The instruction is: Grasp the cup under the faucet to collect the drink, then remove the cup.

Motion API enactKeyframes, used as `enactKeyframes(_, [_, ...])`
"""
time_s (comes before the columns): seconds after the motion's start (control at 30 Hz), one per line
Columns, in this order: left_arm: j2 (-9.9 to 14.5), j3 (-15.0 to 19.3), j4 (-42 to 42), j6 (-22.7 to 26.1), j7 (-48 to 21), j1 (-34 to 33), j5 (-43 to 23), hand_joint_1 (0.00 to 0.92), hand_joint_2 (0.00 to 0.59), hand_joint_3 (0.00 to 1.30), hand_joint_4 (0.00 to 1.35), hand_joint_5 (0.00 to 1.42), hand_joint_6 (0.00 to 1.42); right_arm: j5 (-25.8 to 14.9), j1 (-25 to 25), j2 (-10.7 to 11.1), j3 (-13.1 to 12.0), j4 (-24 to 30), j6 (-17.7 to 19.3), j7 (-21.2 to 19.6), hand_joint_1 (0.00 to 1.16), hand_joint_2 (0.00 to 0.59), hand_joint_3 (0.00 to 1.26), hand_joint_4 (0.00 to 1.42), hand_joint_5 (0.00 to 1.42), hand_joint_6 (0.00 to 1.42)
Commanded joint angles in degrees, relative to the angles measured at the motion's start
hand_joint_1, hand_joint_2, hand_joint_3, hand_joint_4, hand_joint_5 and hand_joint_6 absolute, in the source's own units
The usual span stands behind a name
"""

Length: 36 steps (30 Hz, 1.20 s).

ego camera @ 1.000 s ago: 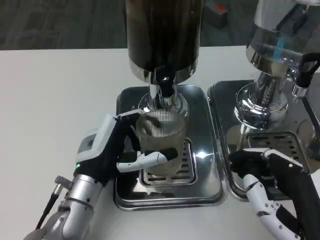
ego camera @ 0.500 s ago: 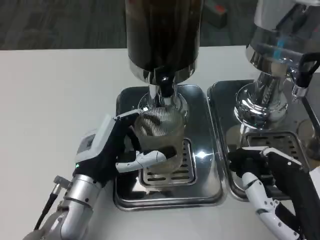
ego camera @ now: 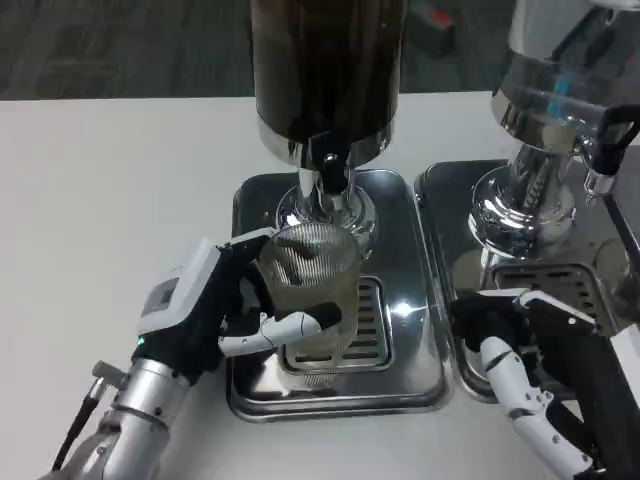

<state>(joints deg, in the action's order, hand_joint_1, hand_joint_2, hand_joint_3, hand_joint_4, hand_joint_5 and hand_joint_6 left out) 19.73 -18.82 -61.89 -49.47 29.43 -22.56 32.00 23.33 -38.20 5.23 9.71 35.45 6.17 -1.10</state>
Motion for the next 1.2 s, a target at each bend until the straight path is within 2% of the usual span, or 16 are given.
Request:
enactKeyframes(0.03, [0.4, 0.0, 0.8, -0.7, -1.0, 0.1, 0.0, 0.279, 0.05, 0.52, 0.64, 0.85, 1.22, -0.6, 0.6, 0.0, -0.8, -0.8, -0.2, -0.4, 0.34, 0.476, 0.53, 0.52, 0.51, 0.66])
enactKeyframes(0.37, [-0.1, -1.4, 0.8, -0.2, 0.3, -0.7, 2.4, 0.283, 0.059, 0.54, 0.69, 0.87, 1.23, -0.4, -0.9, -0.5, -1.0, -0.2, 0.3, -1.2, 0.34, 0.473, 0.54, 0.52, 0.51, 0.68])
enactKeyframes(0.53, [-0.6, -1.7, 0.4, 0.3, -0.3, -1.3, 2.9, 0.275, 0.062, 0.5, 0.68, 0.87, 1.24, -0.3, -1.4, -0.6, -1.0, 0.2, 0.5, -1.6, 0.34, 0.476, 0.54, 0.52, 0.52, 0.68])
enactKeyframes(0.93, [-0.4, -4.2, 1.4, 4.3, 0.7, -2.0, 5.6, 0.198, 0.052, 0.4, 0.55, 0.75, 1.13, -0.2, -2.1, -0.6, -0.9, 0.7, 0.4, -2.1, 0.35, 0.479, 0.55, 0.54, 0.55, 0.72])
enactKeyframes(1.07, [-0.1, -5.1, 2.0, 5.8, 1.7, -1.9, 6.6, 0.168, 0.051, 0.37, 0.51, 0.72, 1.05, -0.1, -2.5, -0.7, -0.9, 0.8, 0.4, -2.2, 0.35, 0.479, 0.55, 0.54, 0.55, 0.72])
enactKeyframes(1.2, [0.2, -5.5, 2.8, 6.8, 2.8, -1.7, 7.1, 0.136, 0.036, 0.28, 0.46, 0.66, 0.99, 0.0, -2.6, -0.9, -0.8, 0.9, 0.3, -2.3, 0.36, 0.479, 0.56, 0.54, 0.56, 0.73])
